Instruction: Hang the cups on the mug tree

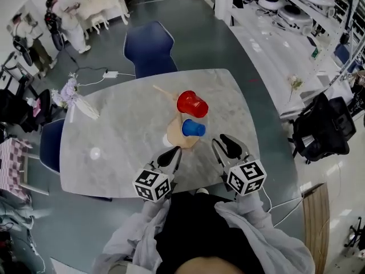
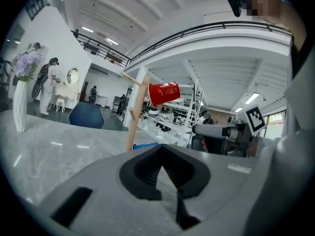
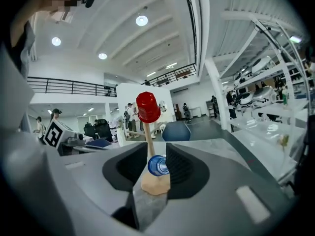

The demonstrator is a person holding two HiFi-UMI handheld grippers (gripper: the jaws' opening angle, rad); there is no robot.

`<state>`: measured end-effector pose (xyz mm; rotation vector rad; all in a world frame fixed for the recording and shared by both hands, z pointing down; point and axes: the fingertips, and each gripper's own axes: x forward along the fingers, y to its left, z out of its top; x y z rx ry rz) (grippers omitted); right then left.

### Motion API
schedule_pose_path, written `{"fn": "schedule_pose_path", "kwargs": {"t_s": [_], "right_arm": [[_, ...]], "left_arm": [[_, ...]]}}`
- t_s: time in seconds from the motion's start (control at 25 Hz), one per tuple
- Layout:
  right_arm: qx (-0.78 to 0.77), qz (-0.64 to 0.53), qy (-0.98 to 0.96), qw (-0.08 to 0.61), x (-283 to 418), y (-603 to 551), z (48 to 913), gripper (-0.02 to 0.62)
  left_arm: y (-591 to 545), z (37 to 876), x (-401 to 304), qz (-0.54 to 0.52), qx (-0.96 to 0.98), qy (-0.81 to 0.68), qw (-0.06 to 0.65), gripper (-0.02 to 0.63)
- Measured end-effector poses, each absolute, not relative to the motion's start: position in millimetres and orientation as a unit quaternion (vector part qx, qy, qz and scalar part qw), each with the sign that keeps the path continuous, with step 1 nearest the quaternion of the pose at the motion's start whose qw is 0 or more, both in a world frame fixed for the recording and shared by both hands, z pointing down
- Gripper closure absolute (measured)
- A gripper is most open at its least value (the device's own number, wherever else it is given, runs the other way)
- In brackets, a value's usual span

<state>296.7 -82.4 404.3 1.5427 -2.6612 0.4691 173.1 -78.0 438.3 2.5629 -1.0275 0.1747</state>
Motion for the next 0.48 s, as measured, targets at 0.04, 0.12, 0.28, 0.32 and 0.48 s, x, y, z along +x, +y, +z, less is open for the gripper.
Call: {"fn": "schedule_pose_path", "kwargs": {"t_s": [0.04, 0.12, 0.28, 0.32, 0.48], "right_arm": [[0.502, 0.143, -0.853, 0.018, 297.6, -81.3, 406.7, 0.479], [0.511, 0.132, -0.849, 0.026, 300.7, -78.2, 410.8, 0.522], [0.521, 0.133, -0.842, 0.038, 310.0, -72.3, 420.3, 0.584], [0.522, 0.137, -0.841, 0.038, 312.0, -71.9, 422.1, 0.584], [0.525, 0.139, -0.838, 0.054, 318.8, -72.5, 427.4, 0.586]], "left_arm": [[-78.6, 438.5, 171.8, 0.061, 0.910, -0.367, 0.185, 0.604], [-80.6, 439.6, 168.9, 0.060, 0.908, -0.372, 0.184, 0.605], [-83.1, 441.3, 164.3, 0.060, 0.903, -0.386, 0.181, 0.606], [-83.4, 441.3, 164.0, 0.060, 0.901, -0.389, 0.179, 0.605], [-85.6, 439.3, 167.2, 0.059, 0.900, -0.395, 0.173, 0.606]]}}
